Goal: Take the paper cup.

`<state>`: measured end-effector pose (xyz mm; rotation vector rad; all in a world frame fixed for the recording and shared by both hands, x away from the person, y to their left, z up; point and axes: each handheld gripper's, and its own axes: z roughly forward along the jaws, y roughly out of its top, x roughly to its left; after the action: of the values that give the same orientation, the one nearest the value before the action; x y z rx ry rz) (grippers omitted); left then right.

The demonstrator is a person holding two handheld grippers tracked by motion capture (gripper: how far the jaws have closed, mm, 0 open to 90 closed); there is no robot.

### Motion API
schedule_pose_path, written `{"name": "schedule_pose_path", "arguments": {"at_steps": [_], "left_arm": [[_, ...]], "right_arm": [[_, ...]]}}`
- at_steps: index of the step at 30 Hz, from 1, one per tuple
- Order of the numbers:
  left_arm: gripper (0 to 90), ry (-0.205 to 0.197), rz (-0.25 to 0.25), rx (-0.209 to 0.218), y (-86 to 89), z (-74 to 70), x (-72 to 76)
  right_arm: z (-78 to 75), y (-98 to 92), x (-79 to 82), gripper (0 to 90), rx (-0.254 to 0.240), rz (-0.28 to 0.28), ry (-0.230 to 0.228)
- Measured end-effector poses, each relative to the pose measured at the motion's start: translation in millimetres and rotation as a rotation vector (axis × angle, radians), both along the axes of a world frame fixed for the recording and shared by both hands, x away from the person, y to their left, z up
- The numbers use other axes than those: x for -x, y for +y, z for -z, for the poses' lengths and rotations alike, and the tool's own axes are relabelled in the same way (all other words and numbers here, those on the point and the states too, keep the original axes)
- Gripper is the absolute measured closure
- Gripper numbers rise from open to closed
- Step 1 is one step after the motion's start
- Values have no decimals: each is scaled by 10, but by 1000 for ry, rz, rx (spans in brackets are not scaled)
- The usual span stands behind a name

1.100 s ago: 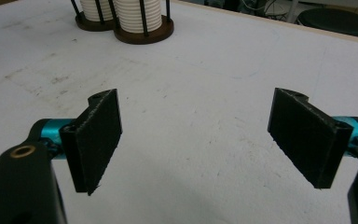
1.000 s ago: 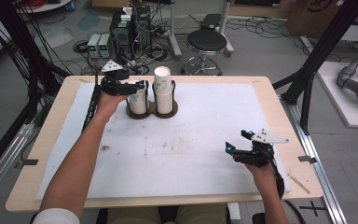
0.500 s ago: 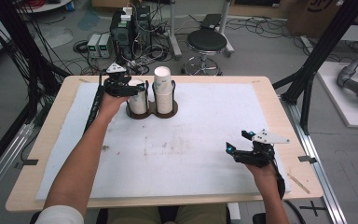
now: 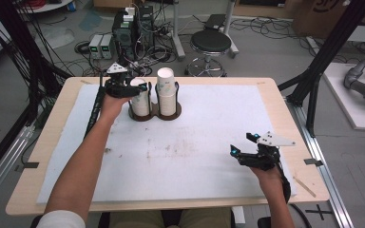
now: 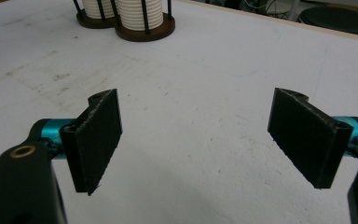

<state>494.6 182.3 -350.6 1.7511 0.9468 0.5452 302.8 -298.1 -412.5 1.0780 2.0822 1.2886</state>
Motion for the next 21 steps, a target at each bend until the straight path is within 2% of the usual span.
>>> {"name": "schedule_pose_path", "arguments": {"at_steps": [4, 6, 15, 18, 21], "left_arm": [[359, -10, -18, 22, 51, -57, 21], [360, -16, -27, 49, 89, -98, 44], [366, -80, -38, 134, 168, -282, 161], [368, -140, -40, 158, 200, -387, 250], [368, -179, -24, 188, 238, -484, 342]], "right_arm": [[0, 8, 3, 180, 2, 0, 7], [0, 7, 2, 180, 3, -4, 5], [2, 34, -7, 180, 6, -11, 7], [0, 37, -10, 180, 9, -13, 4], [1, 38, -13, 180, 10, -13, 5]]}}
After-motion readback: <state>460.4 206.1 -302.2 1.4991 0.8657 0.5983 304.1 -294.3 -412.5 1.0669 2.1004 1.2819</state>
